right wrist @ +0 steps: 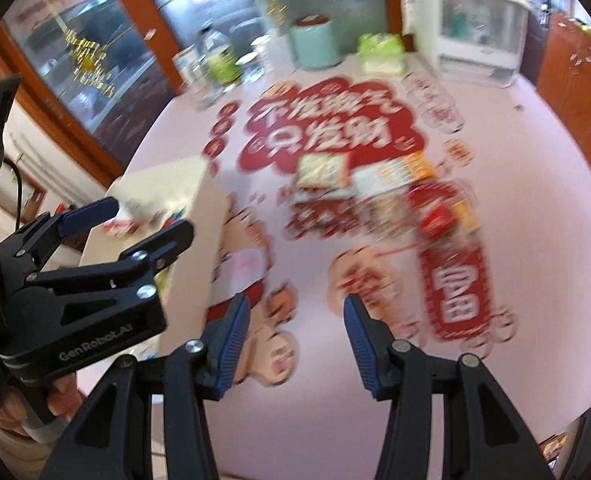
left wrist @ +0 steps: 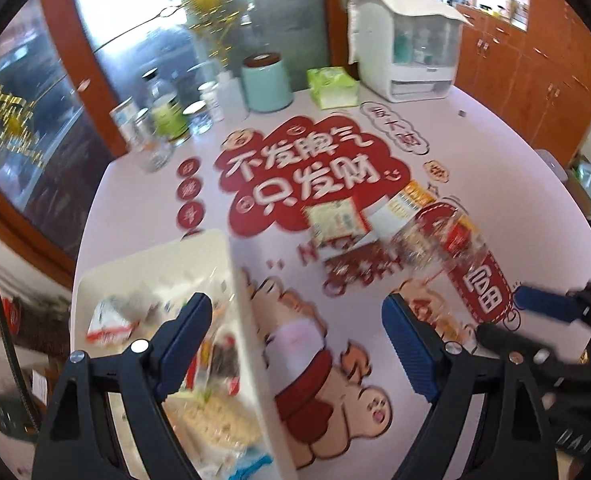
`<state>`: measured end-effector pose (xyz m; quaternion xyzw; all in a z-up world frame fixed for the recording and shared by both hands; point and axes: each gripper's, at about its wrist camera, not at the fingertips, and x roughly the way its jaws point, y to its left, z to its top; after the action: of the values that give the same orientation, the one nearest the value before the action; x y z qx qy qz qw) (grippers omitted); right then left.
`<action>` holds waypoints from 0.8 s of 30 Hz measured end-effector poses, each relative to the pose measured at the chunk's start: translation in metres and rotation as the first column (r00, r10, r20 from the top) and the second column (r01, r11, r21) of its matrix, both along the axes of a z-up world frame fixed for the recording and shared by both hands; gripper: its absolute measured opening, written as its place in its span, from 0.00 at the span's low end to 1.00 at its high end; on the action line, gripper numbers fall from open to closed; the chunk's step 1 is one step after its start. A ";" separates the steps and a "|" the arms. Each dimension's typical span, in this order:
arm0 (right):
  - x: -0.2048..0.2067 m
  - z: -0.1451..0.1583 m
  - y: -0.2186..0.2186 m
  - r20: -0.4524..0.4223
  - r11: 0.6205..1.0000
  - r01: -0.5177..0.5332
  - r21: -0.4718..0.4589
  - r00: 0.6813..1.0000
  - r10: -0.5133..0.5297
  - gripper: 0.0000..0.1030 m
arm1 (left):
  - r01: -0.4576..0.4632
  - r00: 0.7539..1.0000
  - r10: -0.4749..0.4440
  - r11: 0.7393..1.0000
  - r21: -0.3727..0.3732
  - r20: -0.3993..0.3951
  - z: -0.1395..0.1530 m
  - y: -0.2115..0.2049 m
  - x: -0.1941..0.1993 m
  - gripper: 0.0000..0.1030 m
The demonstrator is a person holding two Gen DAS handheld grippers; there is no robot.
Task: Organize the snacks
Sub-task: 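Move both open tools back toward the remaining snacks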
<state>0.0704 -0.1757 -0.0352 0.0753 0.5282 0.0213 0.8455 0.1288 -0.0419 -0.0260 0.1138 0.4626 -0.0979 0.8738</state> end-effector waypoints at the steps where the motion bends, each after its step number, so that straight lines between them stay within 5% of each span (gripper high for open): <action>1: 0.002 0.004 -0.010 0.019 1.000 0.016 -0.016 1.000 -0.016 0.48 | 0.016 1.000 -0.016 1.000 0.010 0.000 -0.001 -0.007 0.005 0.86; 7: 0.014 0.005 -0.058 0.075 0.991 0.078 -0.109 0.995 -0.070 0.48 | 0.204 0.978 -0.197 0.969 0.142 -0.062 -0.038 -0.061 0.040 0.86; 13: 0.020 -0.045 -0.082 -0.032 0.996 0.048 -0.073 0.998 -0.050 0.48 | 0.368 0.916 -0.317 0.908 0.199 -0.246 -0.100 -0.094 0.072 0.86; 20: 0.021 -0.106 -0.077 -0.172 1.000 -0.014 -0.010 0.985 0.012 0.48 | 0.443 0.864 -0.349 0.869 0.219 -0.363 -0.148 -0.110 0.101 0.86; 24: 0.022 -0.122 -0.070 -0.202 0.999 -0.050 -0.007 0.978 0.047 0.48 | 0.444 0.856 -0.331 0.864 0.236 -0.398 -0.168 -0.112 0.113 0.86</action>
<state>0.0926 -0.2458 -0.1575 0.0591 0.6130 0.0311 0.7873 0.2420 -0.1541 -0.1937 0.3268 0.5847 -0.2162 0.7103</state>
